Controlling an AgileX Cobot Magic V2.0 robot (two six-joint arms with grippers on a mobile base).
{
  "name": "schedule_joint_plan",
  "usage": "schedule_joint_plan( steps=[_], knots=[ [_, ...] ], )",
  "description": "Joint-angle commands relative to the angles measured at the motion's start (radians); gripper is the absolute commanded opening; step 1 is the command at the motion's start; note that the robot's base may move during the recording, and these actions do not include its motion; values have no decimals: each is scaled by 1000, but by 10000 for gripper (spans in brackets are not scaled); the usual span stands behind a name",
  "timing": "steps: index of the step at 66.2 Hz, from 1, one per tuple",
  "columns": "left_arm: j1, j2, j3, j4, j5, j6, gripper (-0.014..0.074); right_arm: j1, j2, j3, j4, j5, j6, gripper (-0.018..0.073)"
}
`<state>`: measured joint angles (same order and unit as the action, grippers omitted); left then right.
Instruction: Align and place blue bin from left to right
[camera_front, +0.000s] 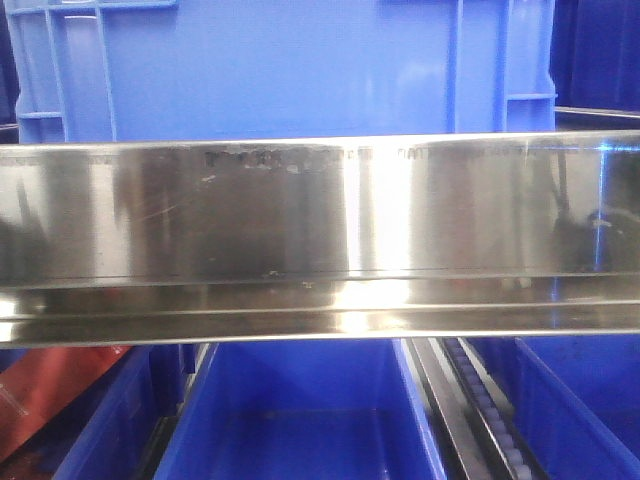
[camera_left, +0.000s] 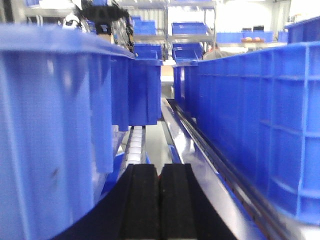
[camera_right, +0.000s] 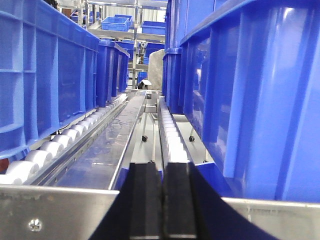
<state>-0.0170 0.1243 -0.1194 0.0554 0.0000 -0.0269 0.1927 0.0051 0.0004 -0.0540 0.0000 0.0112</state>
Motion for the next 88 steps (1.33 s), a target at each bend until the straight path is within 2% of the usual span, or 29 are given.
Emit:
schedule_joint_plan(
  steps=[1, 11, 16, 21, 88],
  knots=[
    [4, -68, 43, -8, -16, 5, -111, 0, -5, 0, 3, -17, -4, -80],
    [4, -124, 119, -8, -20, 5, -111, 0, -5, 0, 3, -17, -4, -80],
    [4, -124, 119, -8, -53, 5, -111, 0, -5, 0, 3, -17, -4, -80],
    [4, -124, 119, -17, -14, 5, -111, 0, -5, 0, 3, -17, -4, -80],
    [4, -124, 119, -20, -23, 5, -111, 0, -5, 0, 3, -17, -4, -80]
  ],
)
